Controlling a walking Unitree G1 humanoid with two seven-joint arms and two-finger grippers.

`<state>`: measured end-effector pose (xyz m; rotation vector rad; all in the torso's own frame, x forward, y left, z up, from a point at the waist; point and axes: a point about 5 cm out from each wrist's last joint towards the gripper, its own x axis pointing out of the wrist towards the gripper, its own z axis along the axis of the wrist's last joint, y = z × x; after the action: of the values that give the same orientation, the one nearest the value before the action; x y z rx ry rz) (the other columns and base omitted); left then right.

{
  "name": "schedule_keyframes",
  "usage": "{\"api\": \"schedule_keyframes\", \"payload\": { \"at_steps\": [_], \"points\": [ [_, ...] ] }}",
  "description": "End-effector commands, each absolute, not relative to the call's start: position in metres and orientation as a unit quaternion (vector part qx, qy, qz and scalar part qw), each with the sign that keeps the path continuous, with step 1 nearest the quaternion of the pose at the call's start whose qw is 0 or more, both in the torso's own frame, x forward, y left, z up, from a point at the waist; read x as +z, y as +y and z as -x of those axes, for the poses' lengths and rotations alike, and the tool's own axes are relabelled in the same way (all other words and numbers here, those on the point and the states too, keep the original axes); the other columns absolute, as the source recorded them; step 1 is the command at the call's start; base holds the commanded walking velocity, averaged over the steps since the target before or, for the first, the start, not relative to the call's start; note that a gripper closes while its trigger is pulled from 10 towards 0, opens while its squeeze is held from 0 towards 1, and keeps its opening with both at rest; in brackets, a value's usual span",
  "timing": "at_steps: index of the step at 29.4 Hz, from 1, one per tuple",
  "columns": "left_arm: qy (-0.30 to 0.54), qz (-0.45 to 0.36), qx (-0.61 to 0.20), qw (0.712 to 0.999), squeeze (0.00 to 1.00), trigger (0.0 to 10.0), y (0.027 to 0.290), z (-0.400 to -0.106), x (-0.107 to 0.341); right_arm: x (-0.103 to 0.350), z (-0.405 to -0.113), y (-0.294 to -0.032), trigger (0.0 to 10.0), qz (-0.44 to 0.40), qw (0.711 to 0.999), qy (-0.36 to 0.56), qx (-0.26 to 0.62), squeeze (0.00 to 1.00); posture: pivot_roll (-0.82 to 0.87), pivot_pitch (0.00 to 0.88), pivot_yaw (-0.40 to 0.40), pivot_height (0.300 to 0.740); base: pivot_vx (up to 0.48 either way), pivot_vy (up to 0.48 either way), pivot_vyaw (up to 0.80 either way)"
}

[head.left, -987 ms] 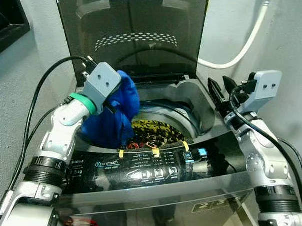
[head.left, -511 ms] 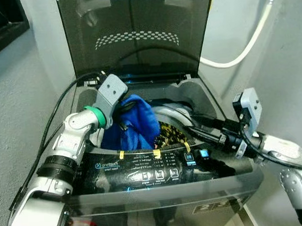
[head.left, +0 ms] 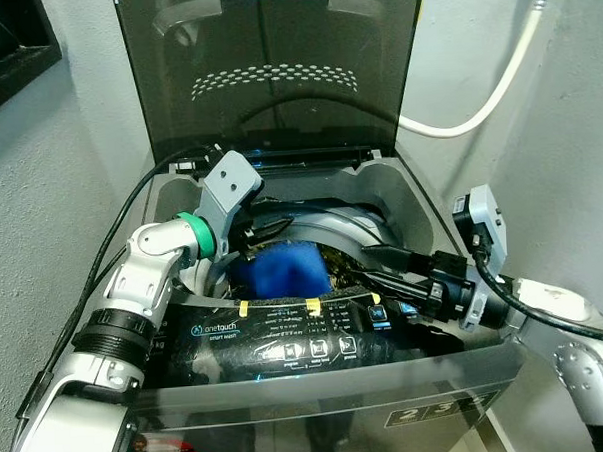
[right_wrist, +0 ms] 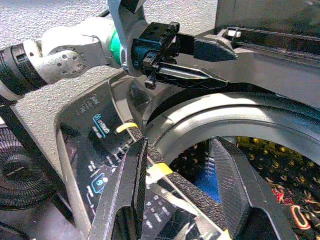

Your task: Clothes washing

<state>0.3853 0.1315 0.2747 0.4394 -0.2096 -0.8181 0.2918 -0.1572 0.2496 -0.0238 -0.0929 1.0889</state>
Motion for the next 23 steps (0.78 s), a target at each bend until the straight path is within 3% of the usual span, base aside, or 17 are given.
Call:
{"api": "schedule_keyframes", "payload": {
  "at_steps": [1, 4, 5, 6, 12, 13, 20, 23],
  "points": [
    [-0.094, -0.213, -0.395, 0.888, 1.0, 10.0, 0.133, -0.386, 0.274, 0.252, -0.289, -0.156, 10.0, 0.01, 0.849, -0.046, 0.526, 0.0, 0.05, 0.068, 0.04, 0.74, 0.0, 0.0, 0.0],
    [-0.11, -0.219, -0.383, 0.891, 1.0, 10.0, 0.134, -0.387, 0.28, 0.249, -0.296, -0.159, 10.0, 0.018, 0.87, -0.039, 0.492, 0.0, 0.04, 0.064, 0.038, 0.74, 0.0, 0.0, 0.0],
    [-0.118, -0.218, -0.379, 0.892, 0.15, 10.0, 0.134, -0.386, 0.285, 0.248, -0.302, -0.161, 10.0, 0.027, 0.884, -0.032, 0.465, 0.0, 0.04, 0.061, 0.039, 0.74, 0.0, 0.0, 0.0],
    [-0.135, -0.225, -0.373, 0.89, 0.0, 10.0, 0.132, -0.383, 0.296, 0.247, -0.312, -0.165, 10.0, 0.036, 0.908, -0.035, 0.416, 0.0, 0.04, 0.06, 0.042, 0.74, 0.0, 0.0, 0.0],
    [-0.237, -0.176, -0.337, 0.894, 0.0, 10.0, 0.125, -0.373, 0.334, 0.26, -0.329, -0.171, 10.0, 0.0, 0.944, -0.082, 0.321, 0.0, 0.04, 0.056, 0.048, 0.74, 0.0, 0.0, 0.0],
    [-0.252, -0.122, -0.324, 0.904, 0.0, 10.0, 0.125, -0.371, 0.338, 0.262, -0.334, -0.169, 10.0, -0.023, 0.954, -0.1, 0.282, 0.0, 0.05, 0.048, 0.048, 0.74, 0.0, 0.0, 0.0],
    [-0.235, -0.072, -0.267, 0.932, 0.0, 10.0, 0.131, -0.36, 0.313, 0.258, -0.337, -0.144, 10.0, -0.048, 0.966, -0.132, 0.216, 0.0, 0.04, 0.037, 0.043, 0.74, 0.0, 0.0, 0.0],
    [-0.242, -0.031, -0.195, 0.95, 0.0, 10.0, 0.141, -0.354, 0.307, 0.252, -0.336, -0.133, 10.0, -0.084, 0.969, -0.132, 0.192, 0.0, 0.04, 0.031, 0.03, 0.74, 0.0, 0.0, 0.0]
  ]
}}
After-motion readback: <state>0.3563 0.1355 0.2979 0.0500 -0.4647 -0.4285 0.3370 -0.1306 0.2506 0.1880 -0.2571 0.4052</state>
